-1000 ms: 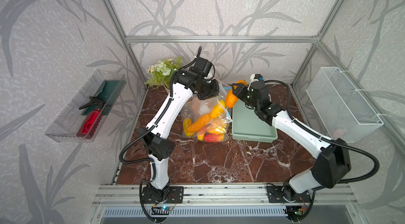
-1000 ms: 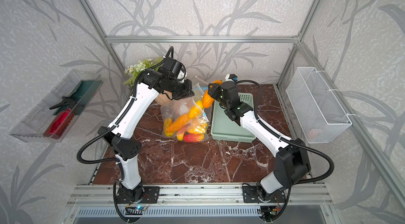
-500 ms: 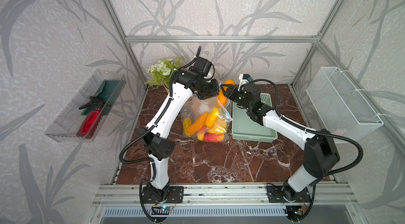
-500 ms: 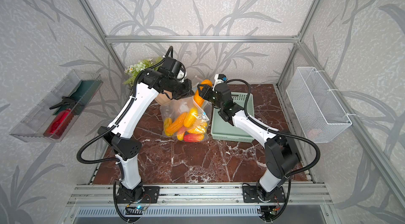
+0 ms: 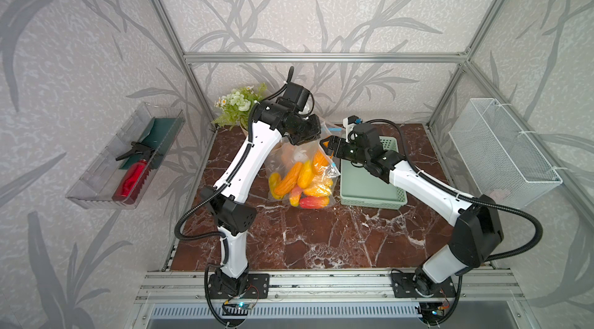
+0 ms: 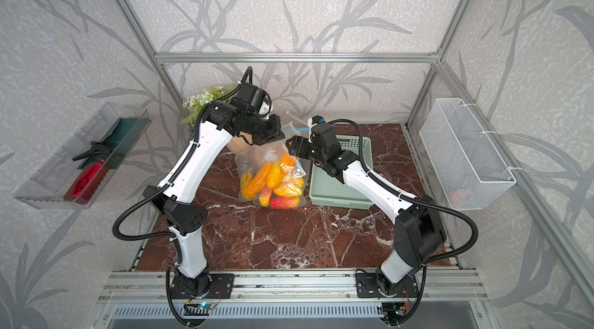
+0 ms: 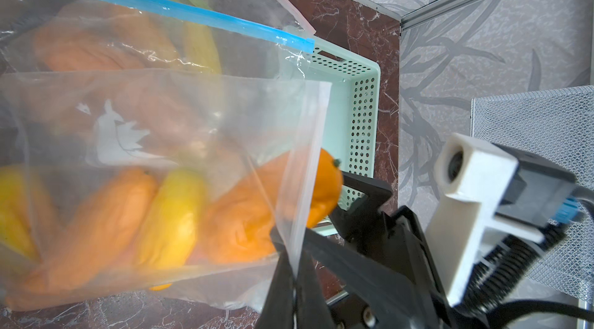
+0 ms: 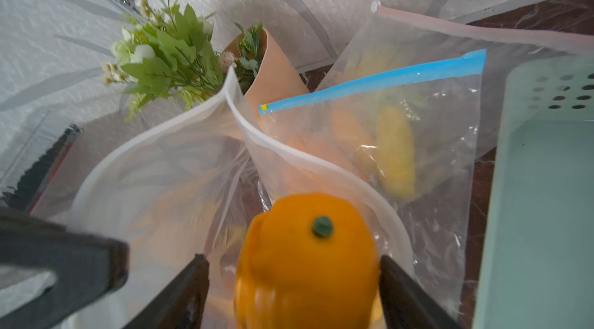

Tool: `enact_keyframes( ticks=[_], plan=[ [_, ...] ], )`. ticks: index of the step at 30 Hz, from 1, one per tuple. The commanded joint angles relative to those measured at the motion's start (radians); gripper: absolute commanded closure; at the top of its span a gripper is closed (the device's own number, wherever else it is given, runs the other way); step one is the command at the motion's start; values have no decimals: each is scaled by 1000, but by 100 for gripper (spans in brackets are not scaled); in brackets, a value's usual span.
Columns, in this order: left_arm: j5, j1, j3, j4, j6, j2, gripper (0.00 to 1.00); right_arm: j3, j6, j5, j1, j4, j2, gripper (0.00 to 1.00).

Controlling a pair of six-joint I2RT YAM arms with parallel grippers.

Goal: Place the mango in a zip-top bag and seal the zipper
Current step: Place the mango in the zipper food storage bag, then adjust the zipper food storage bag at the center of the board.

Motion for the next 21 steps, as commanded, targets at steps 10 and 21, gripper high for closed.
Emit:
enact_keyframes(
  ticks=[10,21],
  plan=[
    [7,6,58,11,-4,23,100,-158,-432,-515,-146,-288,-137,21],
    [4,5,64,-8,3,23,100,-166,-410,-667,-152,-94,-25,54]
  ],
)
